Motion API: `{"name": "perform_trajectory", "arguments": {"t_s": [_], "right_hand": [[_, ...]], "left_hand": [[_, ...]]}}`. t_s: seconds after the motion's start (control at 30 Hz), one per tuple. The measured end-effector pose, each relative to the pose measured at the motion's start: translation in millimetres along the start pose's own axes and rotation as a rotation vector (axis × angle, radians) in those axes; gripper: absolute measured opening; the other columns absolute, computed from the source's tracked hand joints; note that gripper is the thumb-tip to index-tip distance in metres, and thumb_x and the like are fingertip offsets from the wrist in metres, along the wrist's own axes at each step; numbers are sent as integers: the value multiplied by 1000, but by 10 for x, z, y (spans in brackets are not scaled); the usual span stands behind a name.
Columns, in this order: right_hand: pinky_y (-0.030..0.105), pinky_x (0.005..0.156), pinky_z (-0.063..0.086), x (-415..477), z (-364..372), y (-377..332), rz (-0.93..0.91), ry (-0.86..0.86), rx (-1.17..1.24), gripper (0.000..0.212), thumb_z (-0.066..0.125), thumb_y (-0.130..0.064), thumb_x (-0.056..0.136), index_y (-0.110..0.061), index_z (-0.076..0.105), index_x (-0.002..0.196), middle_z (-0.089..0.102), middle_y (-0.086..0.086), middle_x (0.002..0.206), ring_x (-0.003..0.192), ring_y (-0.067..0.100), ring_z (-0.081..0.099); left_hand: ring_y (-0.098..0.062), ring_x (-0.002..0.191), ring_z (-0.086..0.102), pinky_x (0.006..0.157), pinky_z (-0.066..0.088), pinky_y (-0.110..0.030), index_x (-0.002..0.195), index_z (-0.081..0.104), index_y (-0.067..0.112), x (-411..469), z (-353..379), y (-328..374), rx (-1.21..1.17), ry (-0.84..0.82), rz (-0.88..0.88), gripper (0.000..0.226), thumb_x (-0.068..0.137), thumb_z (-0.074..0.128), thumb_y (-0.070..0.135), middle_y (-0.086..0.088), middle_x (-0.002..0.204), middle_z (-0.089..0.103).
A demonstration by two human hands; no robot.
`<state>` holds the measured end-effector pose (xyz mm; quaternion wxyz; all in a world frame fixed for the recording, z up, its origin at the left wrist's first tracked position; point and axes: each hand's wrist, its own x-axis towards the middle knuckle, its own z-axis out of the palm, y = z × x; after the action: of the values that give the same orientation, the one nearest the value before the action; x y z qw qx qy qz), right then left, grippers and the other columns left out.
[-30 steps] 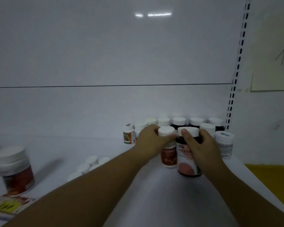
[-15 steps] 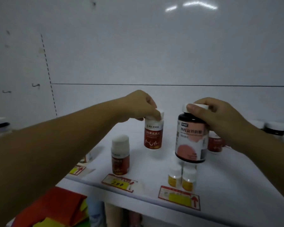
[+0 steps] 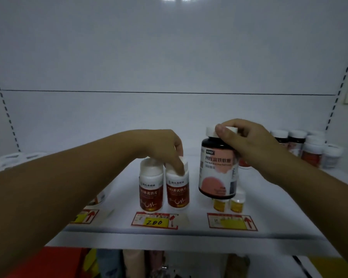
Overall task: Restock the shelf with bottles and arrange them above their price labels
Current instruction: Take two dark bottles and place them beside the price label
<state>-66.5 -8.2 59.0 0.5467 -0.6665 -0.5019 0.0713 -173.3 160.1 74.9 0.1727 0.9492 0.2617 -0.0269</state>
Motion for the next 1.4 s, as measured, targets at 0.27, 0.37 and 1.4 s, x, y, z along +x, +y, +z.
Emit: {"name": "perform_trajectory", "arguments": {"t_s": [0.27,0.37,1.4], "right_hand": [[6,46,45,296,90,-138,-154,34,46,61,46,-68,61,-21,64,96,68,-10,78,62,-7,64],[9,50,47,549,309,-315,-191,-25,162,52,56,-62,63,-20,67,90,69,-9,74,63,-4,65],[26,78,47,991,4651,-2137,-310,-423,-354,38,73,-41,73,-22,63,104,63,0,111,98,16,58]], "left_hand": [[-16,122,51,108,39,-41,132,50,26,-149,-210,-10,-7,-29,-15,59,79,68,45,7,133,55],[-9,115,59,102,46,-36,125,55,26,-434,-492,-190,-250,110,16,41,86,66,27,9,123,65],[-14,104,57,81,47,-29,127,53,23,-2891,-1097,-4206,-434,827,-306,49,82,70,34,1,126,57]]}}
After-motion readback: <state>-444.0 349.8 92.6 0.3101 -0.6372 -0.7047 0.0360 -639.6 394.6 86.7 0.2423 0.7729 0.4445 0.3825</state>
